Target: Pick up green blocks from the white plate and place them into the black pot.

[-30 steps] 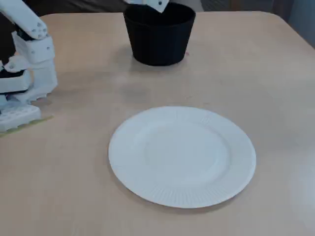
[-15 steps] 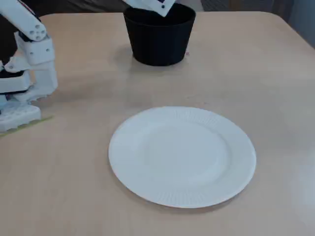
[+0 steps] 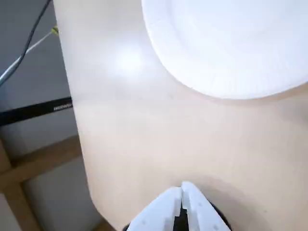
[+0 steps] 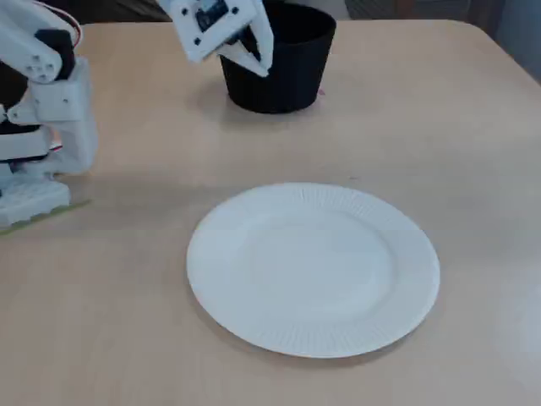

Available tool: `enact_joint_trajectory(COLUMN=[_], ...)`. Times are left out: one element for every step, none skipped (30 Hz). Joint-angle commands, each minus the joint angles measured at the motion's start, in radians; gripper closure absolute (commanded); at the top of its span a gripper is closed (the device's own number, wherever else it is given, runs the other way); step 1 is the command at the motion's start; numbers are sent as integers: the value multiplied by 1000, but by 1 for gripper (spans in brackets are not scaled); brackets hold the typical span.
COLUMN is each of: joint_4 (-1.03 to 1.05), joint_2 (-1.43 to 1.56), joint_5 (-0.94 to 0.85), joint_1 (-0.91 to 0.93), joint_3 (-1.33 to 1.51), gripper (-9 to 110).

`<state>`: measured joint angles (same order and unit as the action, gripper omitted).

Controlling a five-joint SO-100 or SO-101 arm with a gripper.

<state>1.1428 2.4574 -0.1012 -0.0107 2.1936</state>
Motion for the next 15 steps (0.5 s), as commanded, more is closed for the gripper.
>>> enact_joint_trajectory(joint_4=[29,21,18,21,21,18,17,17,15,14,11,11,11,15,20], joint_2=[121,178,236,295,348,397,442,480,517,555,597,638,673,707,739], joint_5=[-15,-15,-15,-12,-11,-8,-3,2,8,14,21,26,29,32,32], joint_1=[3,3,3,6,8,0,-9,-18,-25,-31,-38,-43,-49,-54,-60], joint_3=[51,92,132,172,213,253,288,322,354,391,425,457,486,514,537], gripper=[104,104,104,104,104,104,104,104,104,104,104,104,104,104,104])
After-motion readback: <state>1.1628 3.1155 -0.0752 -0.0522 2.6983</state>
